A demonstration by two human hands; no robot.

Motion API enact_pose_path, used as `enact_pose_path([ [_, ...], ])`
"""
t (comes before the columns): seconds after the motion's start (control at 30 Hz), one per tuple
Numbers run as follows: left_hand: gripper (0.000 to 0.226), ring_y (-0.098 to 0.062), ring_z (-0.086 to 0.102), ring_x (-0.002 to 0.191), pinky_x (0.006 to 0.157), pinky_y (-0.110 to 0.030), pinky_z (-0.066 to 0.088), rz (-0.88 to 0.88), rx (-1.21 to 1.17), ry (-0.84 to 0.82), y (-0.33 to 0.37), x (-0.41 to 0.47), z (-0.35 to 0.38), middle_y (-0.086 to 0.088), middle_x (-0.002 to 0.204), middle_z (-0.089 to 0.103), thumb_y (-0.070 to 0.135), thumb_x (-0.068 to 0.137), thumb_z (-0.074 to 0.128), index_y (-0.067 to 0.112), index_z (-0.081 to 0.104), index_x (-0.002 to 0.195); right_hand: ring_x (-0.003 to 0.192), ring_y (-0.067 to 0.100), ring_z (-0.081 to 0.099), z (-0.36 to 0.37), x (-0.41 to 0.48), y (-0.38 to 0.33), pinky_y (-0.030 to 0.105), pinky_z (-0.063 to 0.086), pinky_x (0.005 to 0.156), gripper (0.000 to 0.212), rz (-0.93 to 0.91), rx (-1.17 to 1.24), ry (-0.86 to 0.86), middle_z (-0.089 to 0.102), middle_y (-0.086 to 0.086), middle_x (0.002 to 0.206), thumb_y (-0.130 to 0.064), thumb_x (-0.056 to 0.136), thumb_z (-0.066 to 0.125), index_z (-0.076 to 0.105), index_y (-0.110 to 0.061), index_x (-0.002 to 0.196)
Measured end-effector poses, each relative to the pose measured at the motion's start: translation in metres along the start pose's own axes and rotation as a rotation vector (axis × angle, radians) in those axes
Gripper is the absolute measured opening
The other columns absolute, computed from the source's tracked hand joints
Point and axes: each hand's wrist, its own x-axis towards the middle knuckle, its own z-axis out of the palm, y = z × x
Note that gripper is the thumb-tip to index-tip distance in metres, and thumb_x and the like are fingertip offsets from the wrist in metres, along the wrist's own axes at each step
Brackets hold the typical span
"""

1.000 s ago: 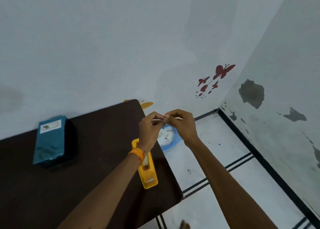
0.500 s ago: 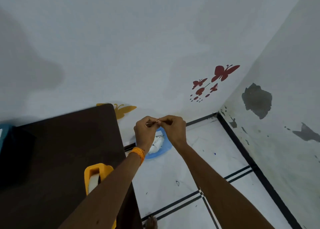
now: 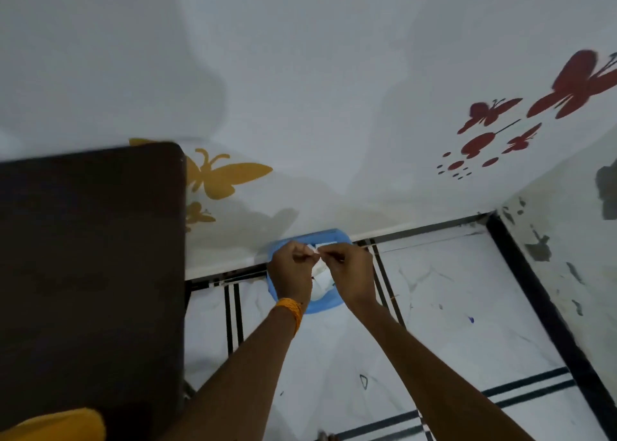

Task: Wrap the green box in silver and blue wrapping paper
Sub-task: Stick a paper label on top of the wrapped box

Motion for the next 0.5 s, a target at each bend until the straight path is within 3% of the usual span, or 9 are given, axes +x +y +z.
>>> enact_pose_path([
  [0.1, 0.015, -0.016, 0.067, 0.072, 0.065, -0.024, 0.056, 0.051, 0.084, -0.001, -0.049, 0.018, 0.033, 0.000, 0.073, 0.069, -0.003, 0.079, 0.075, 0.010, 0.069, 0.074, 0.076, 0.006, 0.068, 0.030, 0.015, 0.054, 0.015, 0.054, 0.071, 0.012, -0.018, -0.025, -0.018, 0.075, -0.002, 0.083, -0.005, 0.092, 0.068, 0.079, -0.011, 0.092],
  [0.2, 0.017, -0.018, 0.067, 0.090, 0.073, -0.006, 0.048, 0.071, 0.146, -0.067, -0.081, 0.028, 0.052, -0.001, 0.092, 0.070, -0.002, 0.086, 0.068, 0.006, 0.071, 0.100, 0.070, 0.008, 0.065, 0.054, 0.022, 0.090, 0.017, 0.051, 0.064, 0.016, -0.030, -0.057, -0.038, 0.072, -0.003, 0.076, -0.005, 0.094, 0.063, 0.076, -0.012, 0.087],
  [0.23, 0.024, -0.019, 0.066, 0.099, 0.081, -0.008, 0.049, 0.075, 0.162, -0.114, -0.091, 0.030, 0.056, -0.003, 0.103, 0.070, 0.000, 0.087, 0.068, 0.007, 0.069, 0.110, 0.071, 0.009, 0.065, 0.061, 0.023, 0.103, 0.019, 0.052, 0.064, 0.016, -0.031, -0.063, -0.034, 0.072, -0.002, 0.078, -0.005, 0.094, 0.062, 0.075, -0.011, 0.088],
  [0.33, 0.045, -0.020, 0.055, 0.124, 0.106, -0.034, 0.047, 0.096, 0.289, -0.241, -0.124, 0.031, 0.064, -0.006, 0.134, 0.060, 0.010, 0.090, 0.068, 0.010, 0.057, 0.134, 0.082, 0.015, 0.067, 0.081, 0.027, 0.137, 0.033, 0.057, 0.075, 0.013, -0.026, -0.096, -0.031, 0.074, 0.003, 0.090, -0.005, 0.094, 0.062, 0.074, -0.008, 0.098],
  [0.43, 0.055, -0.021, 0.045, 0.135, 0.112, -0.036, 0.040, 0.152, 0.388, -0.295, -0.148, 0.027, 0.065, -0.007, 0.145, 0.050, 0.016, 0.092, 0.066, 0.011, 0.045, 0.143, 0.097, 0.020, 0.067, 0.095, 0.032, 0.163, 0.041, 0.056, 0.088, 0.021, 0.000, -0.114, -0.048, 0.073, 0.008, 0.108, -0.009, 0.095, 0.064, 0.070, -0.008, 0.115],
  [0.5, 0.058, -0.024, 0.042, 0.137, 0.113, -0.036, 0.039, 0.200, 0.473, -0.307, -0.162, 0.029, 0.065, -0.010, 0.147, 0.047, 0.018, 0.092, 0.066, 0.009, 0.042, 0.144, 0.108, 0.023, 0.065, 0.100, 0.034, 0.172, 0.039, 0.053, 0.097, 0.029, 0.032, -0.136, -0.102, 0.069, 0.009, 0.120, -0.014, 0.096, 0.064, 0.066, -0.008, 0.124],
])
